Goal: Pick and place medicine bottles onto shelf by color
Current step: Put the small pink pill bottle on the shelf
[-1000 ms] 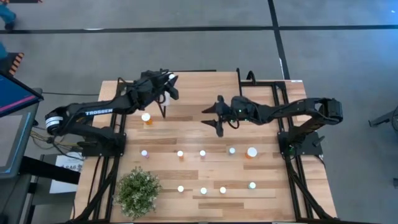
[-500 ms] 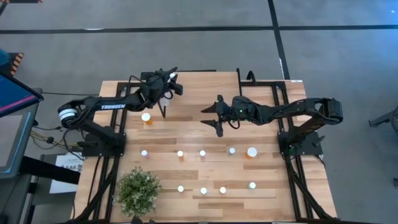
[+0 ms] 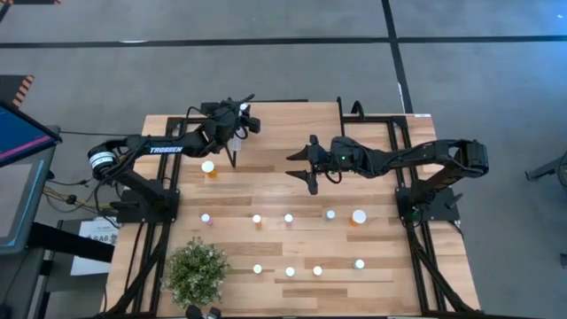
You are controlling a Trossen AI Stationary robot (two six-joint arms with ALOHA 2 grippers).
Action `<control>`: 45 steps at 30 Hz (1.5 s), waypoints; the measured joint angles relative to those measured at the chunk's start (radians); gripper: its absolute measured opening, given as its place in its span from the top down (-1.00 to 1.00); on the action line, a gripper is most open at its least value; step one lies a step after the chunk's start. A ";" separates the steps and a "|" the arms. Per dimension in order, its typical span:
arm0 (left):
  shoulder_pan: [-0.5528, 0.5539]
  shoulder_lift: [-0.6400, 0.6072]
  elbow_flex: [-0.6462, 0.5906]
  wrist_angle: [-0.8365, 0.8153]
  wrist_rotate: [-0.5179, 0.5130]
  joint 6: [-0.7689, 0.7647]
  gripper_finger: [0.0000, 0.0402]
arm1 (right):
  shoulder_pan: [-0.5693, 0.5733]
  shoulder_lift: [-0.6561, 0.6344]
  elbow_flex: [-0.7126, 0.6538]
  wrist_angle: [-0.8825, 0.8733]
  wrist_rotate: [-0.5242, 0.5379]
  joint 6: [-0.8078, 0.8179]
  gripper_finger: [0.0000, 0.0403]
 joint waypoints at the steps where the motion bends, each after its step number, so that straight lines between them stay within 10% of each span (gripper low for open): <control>1: 0.002 0.000 0.000 -0.001 0.000 0.000 0.45 | 0.000 0.000 0.000 0.000 0.000 0.000 -0.24; 45: -0.019 -0.044 0.000 -0.104 0.004 0.018 0.34 | 0.002 0.000 0.000 0.000 0.000 0.004 -0.24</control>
